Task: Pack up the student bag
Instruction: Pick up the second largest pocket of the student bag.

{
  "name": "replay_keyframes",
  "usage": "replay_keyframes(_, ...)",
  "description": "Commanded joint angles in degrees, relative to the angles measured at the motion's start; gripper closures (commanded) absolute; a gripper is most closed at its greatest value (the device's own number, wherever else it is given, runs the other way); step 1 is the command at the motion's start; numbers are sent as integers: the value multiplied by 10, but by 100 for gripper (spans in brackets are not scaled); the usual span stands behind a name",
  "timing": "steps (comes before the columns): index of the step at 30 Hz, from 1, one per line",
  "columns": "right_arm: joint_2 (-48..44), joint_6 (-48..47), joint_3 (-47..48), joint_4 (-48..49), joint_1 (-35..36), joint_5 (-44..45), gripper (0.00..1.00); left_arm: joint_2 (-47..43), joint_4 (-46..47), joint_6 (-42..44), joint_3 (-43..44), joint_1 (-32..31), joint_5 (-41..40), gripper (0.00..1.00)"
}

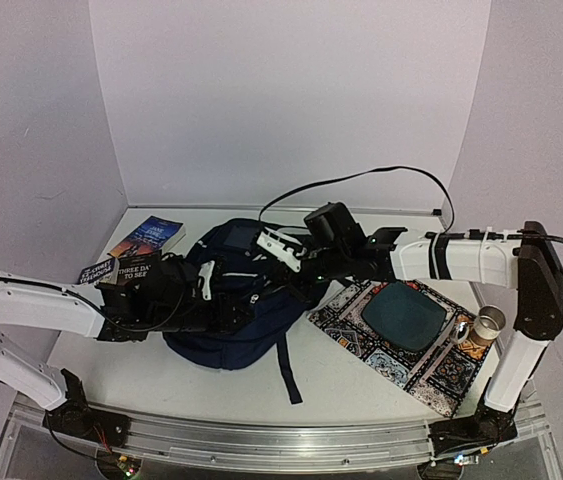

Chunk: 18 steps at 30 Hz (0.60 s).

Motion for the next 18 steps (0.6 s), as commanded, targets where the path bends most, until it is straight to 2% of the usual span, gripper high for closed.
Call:
replay_keyframes(1,-19,26,20,63,10,-38,100,-23,91,-42,7,-1,4,74)
replay_keyframes(8,-19,32,21,69,10,-37,100,-27,109,-72,5,-2,24,74)
replay_keyframes(15,-22,34,19,70,9,-35,100,-8,108,-109,-15,-2,-17,74)
replay_keyframes(18,-25,34,15,70,9,-28,100,-10,108,-130,-32,-2,-42,67)
